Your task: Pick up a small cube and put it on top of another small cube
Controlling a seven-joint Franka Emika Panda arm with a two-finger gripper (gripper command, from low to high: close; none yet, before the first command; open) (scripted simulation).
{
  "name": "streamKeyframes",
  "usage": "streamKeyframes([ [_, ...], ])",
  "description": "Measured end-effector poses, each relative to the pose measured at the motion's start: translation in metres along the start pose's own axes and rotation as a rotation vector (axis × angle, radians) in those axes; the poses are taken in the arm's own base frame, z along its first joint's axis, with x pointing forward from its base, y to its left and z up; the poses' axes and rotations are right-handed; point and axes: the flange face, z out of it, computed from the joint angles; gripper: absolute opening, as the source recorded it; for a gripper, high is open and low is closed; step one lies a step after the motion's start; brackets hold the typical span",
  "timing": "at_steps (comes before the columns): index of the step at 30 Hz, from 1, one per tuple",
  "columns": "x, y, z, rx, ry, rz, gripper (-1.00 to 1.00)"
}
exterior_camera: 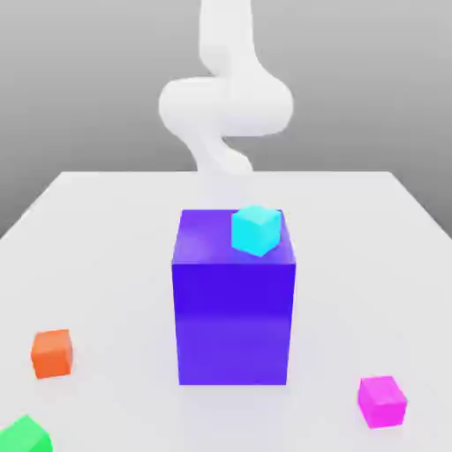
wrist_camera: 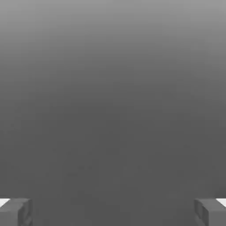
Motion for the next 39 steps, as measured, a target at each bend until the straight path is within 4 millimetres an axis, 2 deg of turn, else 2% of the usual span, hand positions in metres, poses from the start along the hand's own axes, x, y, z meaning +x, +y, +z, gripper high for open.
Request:
streamKeyframes([
  [5, -0.037, -0.018, 0.098, -0.121, -0.075, -0.027, 0.0],
  [10, -0.087, -0.021, 0.188, -0.221, -0.158, -0.057, 0.0],
  [15, -0.149, -0.011, 0.266, -0.307, -0.254, -0.088, 0.0],
  [19, -0.211, 0.002, 0.316, -0.361, -0.344, -0.119, 0.0],
  [23, -0.272, 0.025, 0.357, -0.413, -0.438, -0.133, 0.0],
  [27, -0.335, 0.05, 0.385, -0.457, -0.539, -0.14, 0.0],
  [32, -0.375, 0.08, 0.431, -0.465, -0.563, -0.139, 0.0],
  [33, -0.379, 0.084, 0.436, -0.466, -0.563, -0.141, -1.0],
  [39, -0.38, 0.086, 0.438, -0.465, -0.563, -0.141, -1.0],
])
